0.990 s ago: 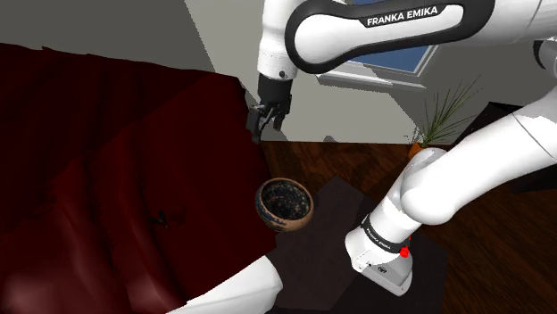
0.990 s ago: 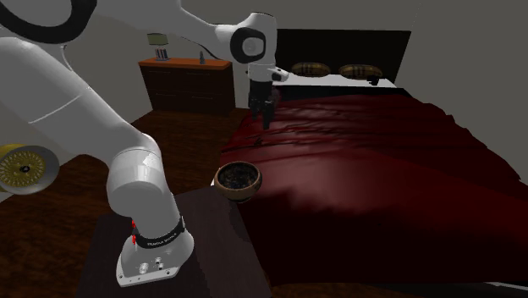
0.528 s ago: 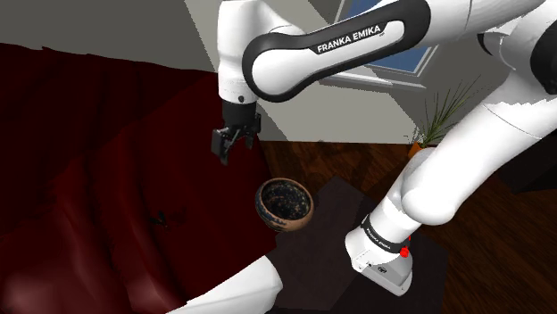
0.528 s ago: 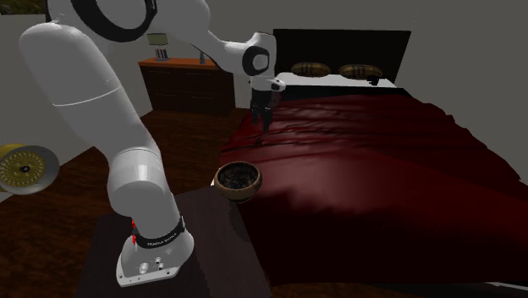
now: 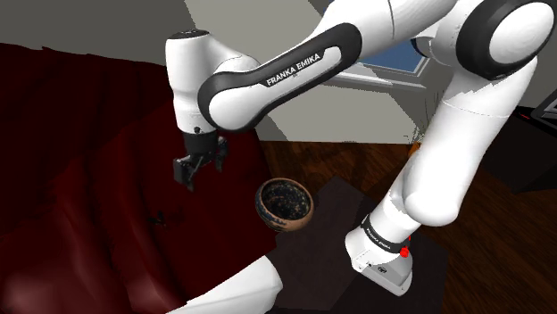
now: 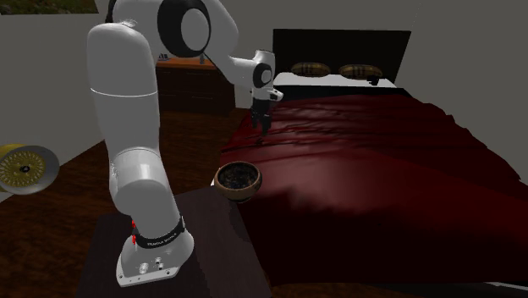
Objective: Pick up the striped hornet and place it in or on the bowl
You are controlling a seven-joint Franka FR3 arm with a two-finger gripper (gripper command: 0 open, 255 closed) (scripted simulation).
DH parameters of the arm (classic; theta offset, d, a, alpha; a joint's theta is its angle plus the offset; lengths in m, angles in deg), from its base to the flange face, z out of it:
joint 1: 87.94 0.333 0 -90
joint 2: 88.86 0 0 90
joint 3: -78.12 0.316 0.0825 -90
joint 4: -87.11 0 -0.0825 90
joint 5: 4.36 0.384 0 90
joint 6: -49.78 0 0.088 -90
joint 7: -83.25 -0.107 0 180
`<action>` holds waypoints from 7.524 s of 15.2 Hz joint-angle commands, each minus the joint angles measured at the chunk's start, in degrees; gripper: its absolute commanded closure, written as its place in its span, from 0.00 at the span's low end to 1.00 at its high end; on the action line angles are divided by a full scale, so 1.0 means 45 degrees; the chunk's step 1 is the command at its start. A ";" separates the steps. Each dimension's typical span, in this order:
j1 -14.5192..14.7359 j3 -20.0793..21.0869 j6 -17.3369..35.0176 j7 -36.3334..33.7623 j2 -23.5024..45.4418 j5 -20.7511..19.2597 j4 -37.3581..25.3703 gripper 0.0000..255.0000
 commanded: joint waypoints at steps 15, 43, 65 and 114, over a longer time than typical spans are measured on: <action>0.2671 -0.0749 0.0003 -0.2452 0.6370 -0.2336 -0.5294 0.00; 0.2556 -0.0605 -0.0300 -0.2409 0.5886 -0.2167 -0.5127 1.00; 0.2213 -0.0024 -0.3086 -0.2023 0.3977 -0.1293 -0.6137 1.00; -0.0324 -0.1567 0.1430 0.4748 -0.7758 0.3458 0.9315 1.00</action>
